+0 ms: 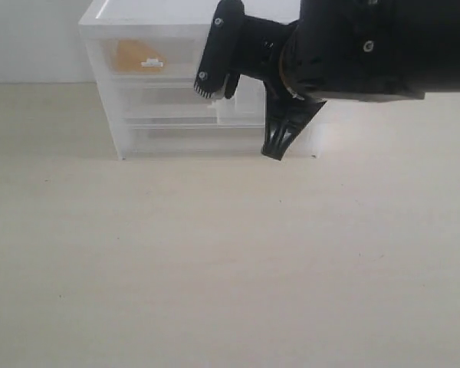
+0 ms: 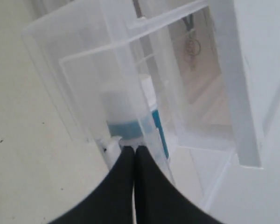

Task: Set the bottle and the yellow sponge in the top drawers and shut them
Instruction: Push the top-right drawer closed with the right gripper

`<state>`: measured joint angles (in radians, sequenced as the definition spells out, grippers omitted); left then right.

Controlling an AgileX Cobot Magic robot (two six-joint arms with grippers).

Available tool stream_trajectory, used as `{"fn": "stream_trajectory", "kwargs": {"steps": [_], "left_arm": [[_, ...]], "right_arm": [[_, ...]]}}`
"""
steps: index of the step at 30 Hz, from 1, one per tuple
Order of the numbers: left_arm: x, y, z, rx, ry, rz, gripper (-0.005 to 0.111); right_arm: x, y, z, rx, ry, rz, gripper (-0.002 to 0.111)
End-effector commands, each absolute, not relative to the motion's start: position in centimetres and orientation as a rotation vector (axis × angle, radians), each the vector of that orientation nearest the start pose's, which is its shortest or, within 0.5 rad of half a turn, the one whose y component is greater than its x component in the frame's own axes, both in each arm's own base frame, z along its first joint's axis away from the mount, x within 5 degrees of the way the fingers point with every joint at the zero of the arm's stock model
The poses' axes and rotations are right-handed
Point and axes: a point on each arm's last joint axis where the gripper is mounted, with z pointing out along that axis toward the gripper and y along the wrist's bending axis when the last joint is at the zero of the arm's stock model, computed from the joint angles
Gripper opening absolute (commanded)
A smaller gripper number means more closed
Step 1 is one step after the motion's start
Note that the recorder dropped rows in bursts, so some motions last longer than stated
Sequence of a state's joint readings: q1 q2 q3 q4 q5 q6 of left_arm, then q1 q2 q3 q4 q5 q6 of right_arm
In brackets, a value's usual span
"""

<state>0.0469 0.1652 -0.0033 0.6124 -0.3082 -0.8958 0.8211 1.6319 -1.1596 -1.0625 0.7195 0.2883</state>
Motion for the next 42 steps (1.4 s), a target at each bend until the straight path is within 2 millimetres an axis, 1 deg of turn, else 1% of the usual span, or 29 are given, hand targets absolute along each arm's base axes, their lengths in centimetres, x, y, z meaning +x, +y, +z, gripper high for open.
{"fn": "stream_trajectory", "kwargs": {"steps": [1, 2, 3, 4, 6, 8, 9, 10, 11, 12, 13, 14, 15, 17, 21, 23, 29, 31, 34, 37, 40, 42], "left_arm": [[6.8, -1.3, 22.6, -0.094, 1.392, -0.335, 0.004], [6.8, -1.3, 22.6, -0.094, 1.392, -0.335, 0.004], [6.8, -1.3, 22.6, -0.094, 1.392, -0.335, 0.004], [6.8, -1.3, 22.6, -0.094, 1.392, -0.335, 0.004], [6.8, -1.3, 22.6, -0.094, 1.392, -0.335, 0.004], [6.8, -1.3, 22.6, -0.094, 1.392, -0.335, 0.004], [6.8, -1.3, 22.6, -0.094, 1.392, -0.335, 0.004], [6.8, -1.3, 22.6, -0.094, 1.392, -0.335, 0.004], [6.8, -1.3, 22.6, -0.094, 1.392, -0.335, 0.004], [6.8, -1.3, 22.6, -0.094, 1.392, -0.335, 0.004], [6.8, -1.3, 22.6, -0.094, 1.392, -0.335, 0.004], [6.8, -1.3, 22.6, -0.094, 1.392, -0.335, 0.004], [6.8, -1.3, 22.6, -0.094, 1.392, -0.335, 0.004], [6.8, -1.3, 22.6, -0.094, 1.392, -0.335, 0.004], [6.8, -1.3, 22.6, -0.094, 1.392, -0.335, 0.004], [6.8, -1.3, 22.6, -0.094, 1.392, -0.335, 0.004], [6.8, -1.3, 22.6, -0.094, 1.392, -0.335, 0.004], [6.8, -1.3, 22.6, -0.094, 1.392, -0.335, 0.004], [6.8, -1.3, 22.6, -0.094, 1.392, -0.335, 0.004], [6.8, -1.3, 22.6, -0.094, 1.392, -0.335, 0.004], [6.8, -1.3, 22.6, -0.094, 1.392, -0.335, 0.004], [6.8, -1.3, 22.6, -0.094, 1.392, -0.335, 0.004]], "right_arm": [[29.1, 21.3, 28.9, -1.173, 1.811, -0.61, 0.0], [29.7, 21.4, 28.7, -1.187, 1.781, -0.562, 0.0], [30.0, 21.4, 28.4, -1.196, 1.769, -0.55, 0.0], [31.0, 21.1, 28.0, -1.166, 1.785, -0.571, 0.0], [31.3, 20.7, 28.0, -1.125, 1.826, -0.64, 0.0], [30.1, 21.0, 29.8, -1.122, 1.785, -0.599, 0.0], [28.6, 21.5, 31.5, -1.127, 1.737, -0.515, 0.0], [27.3, 22.0, 32.6, -1.156, 1.698, -0.449, 0.0], [25.7, 22.4, 33.3, -1.247, 1.635, -0.403, 0.0], [24.7, 22.6, 33.2, -1.328, 1.607, -0.398, 0.0], [24.0, 22.6, 32.0, -1.426, 1.623, -0.4, 0.0], [23.8, 22.5, 31.1, -1.476, 1.651, -0.416, 0.0], [23.8, 22.4, 29.5, -1.536, 1.692, -0.442, 0.0], [24.1, 22.6, 28.5, -1.56, 1.721, -0.463, 0.0], [24.9, 23.0, 27.4, -1.57, 1.704, -0.532, 0.0], [25.8, 22.9, 26.9, -1.526, 1.706, -0.582, 0.0], [28.6, 22.5, 26.2, -1.445, 1.736, -0.642, 0.0], [29.3, 22.4, 26.4, -1.399, 1.749, -0.654, 0.0], [30.1, 22.4, 26.9, -1.344, 1.721, -0.6, 0.0], [31.1, 21.9, 27.3, -1.291, 1.731, -0.589, 0.0], [32.4, 21.4, 27.3, -1.242, 1.764, -0.6, 0.0], [33.2, 21.5, 27.1, -1.229, 1.766, -0.586, 0.0]]}}
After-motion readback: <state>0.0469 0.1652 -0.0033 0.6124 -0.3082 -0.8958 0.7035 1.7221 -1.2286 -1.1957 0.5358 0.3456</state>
